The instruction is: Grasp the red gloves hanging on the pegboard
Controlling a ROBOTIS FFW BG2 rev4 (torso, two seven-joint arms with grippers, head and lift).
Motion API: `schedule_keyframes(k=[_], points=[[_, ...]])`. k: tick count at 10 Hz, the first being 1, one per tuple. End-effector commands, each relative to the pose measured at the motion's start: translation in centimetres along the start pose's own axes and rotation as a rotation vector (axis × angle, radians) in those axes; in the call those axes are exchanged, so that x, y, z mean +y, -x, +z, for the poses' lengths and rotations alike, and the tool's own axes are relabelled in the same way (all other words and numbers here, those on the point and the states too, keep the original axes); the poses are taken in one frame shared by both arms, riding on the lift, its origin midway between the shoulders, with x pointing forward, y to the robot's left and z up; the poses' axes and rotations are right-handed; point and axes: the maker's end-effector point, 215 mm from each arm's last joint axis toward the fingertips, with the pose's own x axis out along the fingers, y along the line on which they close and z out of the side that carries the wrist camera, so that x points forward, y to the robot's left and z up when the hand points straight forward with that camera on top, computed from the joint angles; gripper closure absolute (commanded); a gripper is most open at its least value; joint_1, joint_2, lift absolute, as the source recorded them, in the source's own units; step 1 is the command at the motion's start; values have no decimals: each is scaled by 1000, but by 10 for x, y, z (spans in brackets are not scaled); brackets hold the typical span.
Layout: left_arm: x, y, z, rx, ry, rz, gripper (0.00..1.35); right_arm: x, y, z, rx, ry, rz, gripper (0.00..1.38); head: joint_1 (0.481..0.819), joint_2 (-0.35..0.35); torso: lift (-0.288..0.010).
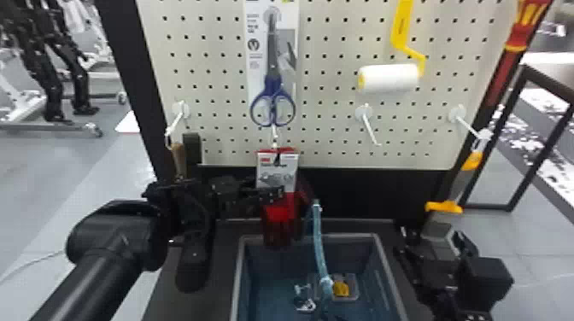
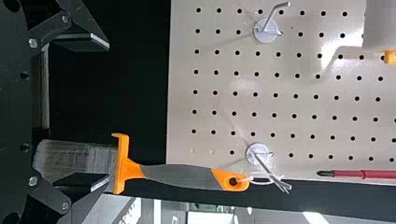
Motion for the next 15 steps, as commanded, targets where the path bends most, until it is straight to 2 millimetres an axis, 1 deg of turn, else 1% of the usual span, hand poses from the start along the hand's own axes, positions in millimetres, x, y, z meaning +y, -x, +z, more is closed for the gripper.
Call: schedule_keyframes(k=[1,2,3,4,6,9,10,15], points=[[-1,-1,-2,2,7,-4,877,0,0,0,-1,-1,0,285,549,0,-100],[-1,-1,-2,-6,14,-5,966,0,0,1,-4,-3,-1,285,549,0,-100],[-2,-2,-1,-18,19,-7,967,0,0,1,-5,-3,-1,285,549,0,-100],[-2,-1,-2,-24,27,-8,1044,0,0,1,-7,-3,0,285,549,0,-100],[-3,-2,-2,-27,29,-9,1046,0,0,1,-7,-3,0,285,549,0,-100],[-5,-2,-7,-17,38,-16,1110,0,1,1,-8,-5,0,285,549,0,-100],[-4,-2,-4,-24,24,-12,1133,0,1,1,-10,-5,0,285,549,0,-100],[-2,-1,-5,-28,27,-2,1148,0,1,0,-11,-7,-1,285,549,0,-100]])
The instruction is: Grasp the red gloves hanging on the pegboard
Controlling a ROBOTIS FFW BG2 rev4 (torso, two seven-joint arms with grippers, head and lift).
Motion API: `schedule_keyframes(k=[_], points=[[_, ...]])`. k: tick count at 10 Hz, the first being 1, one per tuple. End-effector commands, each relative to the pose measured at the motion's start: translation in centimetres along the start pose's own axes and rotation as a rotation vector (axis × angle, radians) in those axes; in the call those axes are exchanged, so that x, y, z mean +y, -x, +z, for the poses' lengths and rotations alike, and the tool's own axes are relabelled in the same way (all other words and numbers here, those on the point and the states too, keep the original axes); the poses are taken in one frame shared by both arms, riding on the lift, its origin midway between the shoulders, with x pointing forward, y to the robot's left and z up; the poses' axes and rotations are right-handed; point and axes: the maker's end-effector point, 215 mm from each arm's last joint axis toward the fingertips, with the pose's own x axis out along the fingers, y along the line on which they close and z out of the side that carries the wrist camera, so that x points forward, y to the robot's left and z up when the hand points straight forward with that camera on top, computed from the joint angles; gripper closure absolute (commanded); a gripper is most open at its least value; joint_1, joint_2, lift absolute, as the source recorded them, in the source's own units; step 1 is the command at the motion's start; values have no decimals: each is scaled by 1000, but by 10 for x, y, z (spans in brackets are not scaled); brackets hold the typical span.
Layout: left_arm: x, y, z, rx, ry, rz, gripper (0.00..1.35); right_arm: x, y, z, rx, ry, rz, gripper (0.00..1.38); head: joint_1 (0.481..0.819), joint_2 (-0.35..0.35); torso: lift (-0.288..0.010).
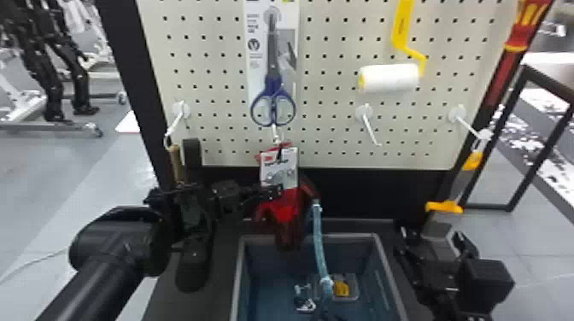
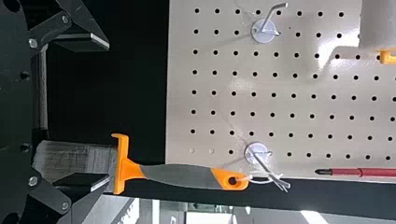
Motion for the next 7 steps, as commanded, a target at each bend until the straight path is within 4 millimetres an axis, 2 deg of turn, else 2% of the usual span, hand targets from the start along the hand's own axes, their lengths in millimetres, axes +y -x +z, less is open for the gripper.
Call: schedule_keyframes(k=[1,7], points=[[0,1,0,-4,1,1,1148,0,0,0,0,-1,0,285,549,0,-100],[0,0,2,-9,-3,1,1148,0,0,1,-3,0,0,285,549,0,-100]])
